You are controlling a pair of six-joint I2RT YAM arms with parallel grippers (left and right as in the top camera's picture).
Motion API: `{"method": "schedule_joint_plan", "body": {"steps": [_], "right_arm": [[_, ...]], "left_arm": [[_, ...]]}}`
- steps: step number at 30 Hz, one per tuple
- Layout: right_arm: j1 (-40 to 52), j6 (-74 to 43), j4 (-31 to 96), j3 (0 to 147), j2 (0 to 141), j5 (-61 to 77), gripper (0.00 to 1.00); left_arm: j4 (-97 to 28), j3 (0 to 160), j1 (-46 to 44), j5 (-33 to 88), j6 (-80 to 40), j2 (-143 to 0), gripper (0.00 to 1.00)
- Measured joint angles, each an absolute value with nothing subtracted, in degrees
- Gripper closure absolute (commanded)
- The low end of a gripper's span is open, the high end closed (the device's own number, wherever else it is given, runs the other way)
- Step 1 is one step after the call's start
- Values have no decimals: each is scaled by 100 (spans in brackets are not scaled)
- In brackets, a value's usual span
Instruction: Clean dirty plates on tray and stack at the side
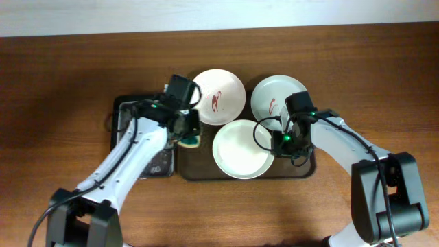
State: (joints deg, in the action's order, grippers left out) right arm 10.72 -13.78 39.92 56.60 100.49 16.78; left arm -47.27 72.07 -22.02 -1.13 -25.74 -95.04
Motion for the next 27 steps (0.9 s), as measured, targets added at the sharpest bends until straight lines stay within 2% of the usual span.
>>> {"method": "schedule_joint_plan", "body": {"steps": [1, 6, 11, 14, 15, 17, 18, 20, 23, 27], "right_arm": [[1072, -1372, 3977, 5627, 10049, 1706, 96], [1070, -1452, 3931, 5614, 10049, 1787, 96], [1070, -1435, 4025, 5647, 10012, 1811, 96], [1070, -1337, 4154, 5662, 9450, 1684, 96], [1072, -1321, 4176, 5680, 9271, 1577, 96], [1070, -1302, 4215, 5686, 8805, 1181, 96], [1070, -1297, 4224, 5690, 8656, 980, 96], [1072, -1282, 4268, 5690, 8342, 440, 96], [1184, -1284, 4268, 5690, 7918, -183, 96], [2233, -1151, 4152, 5690, 7771, -1612, 96]], "left_arm": [[-4853, 7199, -2027, -115, -2412, -9509, 100], [-4866, 6928, -1201, -148, -1890, -9515, 100], [-4720, 6545, -762, -156, -1400, -9769, 100], [-4584, 6506, -589, -154, -1299, -10101, 98], [-4554, 6504, -591, -152, -1299, -10165, 90], [-4453, 6501, -591, -152, -1278, -10294, 51], [-4449, 6501, -591, -152, -1258, -10326, 36], [-4423, 6501, -591, -152, -1243, -10350, 28], [-4327, 6501, -591, -222, -1236, -10350, 27], [-4213, 6501, -591, -395, -1236, -10361, 26]]}}
